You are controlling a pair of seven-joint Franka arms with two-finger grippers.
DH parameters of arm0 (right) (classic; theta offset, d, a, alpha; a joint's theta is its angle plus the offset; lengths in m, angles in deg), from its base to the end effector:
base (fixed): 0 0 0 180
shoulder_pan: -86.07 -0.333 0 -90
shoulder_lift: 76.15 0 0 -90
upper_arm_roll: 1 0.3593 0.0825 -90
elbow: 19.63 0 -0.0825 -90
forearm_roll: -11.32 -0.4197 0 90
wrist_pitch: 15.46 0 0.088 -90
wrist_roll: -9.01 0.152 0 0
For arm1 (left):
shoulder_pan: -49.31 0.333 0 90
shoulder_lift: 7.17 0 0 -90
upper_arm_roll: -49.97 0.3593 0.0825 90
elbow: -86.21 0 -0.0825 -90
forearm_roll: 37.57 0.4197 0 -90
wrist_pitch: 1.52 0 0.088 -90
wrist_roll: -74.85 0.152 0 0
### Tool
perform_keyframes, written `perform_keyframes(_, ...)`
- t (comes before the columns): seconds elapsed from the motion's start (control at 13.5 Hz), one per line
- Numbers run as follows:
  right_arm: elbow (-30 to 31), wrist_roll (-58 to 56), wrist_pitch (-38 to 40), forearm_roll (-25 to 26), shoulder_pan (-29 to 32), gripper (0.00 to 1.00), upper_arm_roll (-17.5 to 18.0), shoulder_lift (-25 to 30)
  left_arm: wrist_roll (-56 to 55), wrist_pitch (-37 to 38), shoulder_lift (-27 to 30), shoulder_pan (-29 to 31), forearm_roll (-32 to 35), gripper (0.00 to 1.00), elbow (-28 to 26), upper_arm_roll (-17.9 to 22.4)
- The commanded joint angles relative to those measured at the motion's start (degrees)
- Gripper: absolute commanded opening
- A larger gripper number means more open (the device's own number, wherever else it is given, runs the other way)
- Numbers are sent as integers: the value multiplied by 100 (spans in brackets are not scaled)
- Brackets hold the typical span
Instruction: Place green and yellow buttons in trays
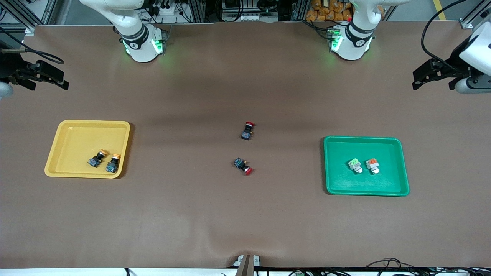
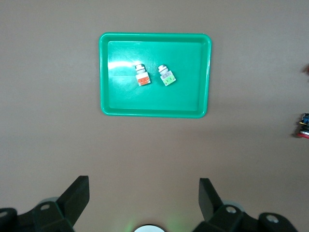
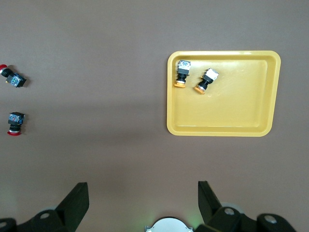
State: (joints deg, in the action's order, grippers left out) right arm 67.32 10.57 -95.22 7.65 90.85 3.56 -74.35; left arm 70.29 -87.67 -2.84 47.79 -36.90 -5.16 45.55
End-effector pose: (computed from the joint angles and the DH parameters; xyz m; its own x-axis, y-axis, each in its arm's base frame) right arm 0.5558 0.0092 0.6531 0.9952 -0.0199 -0.0953 -0.0256 -0.9979 -0.0587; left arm 0.5527 -0.0574 0.6481 0.9996 -0.0230 -0.0143 -0.0233 -0.9996 -0.0187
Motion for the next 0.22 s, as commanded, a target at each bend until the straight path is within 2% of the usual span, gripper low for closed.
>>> perform_keyframes(0.0, 33, -59, 22, 16, 23, 100, 1, 31, -1, 63, 104, 81, -58, 100, -21, -41)
perform_keyframes(0.15, 41, -59, 22, 16, 23, 100, 1, 31, -1, 63, 121, 46, -58, 100, -21, -50)
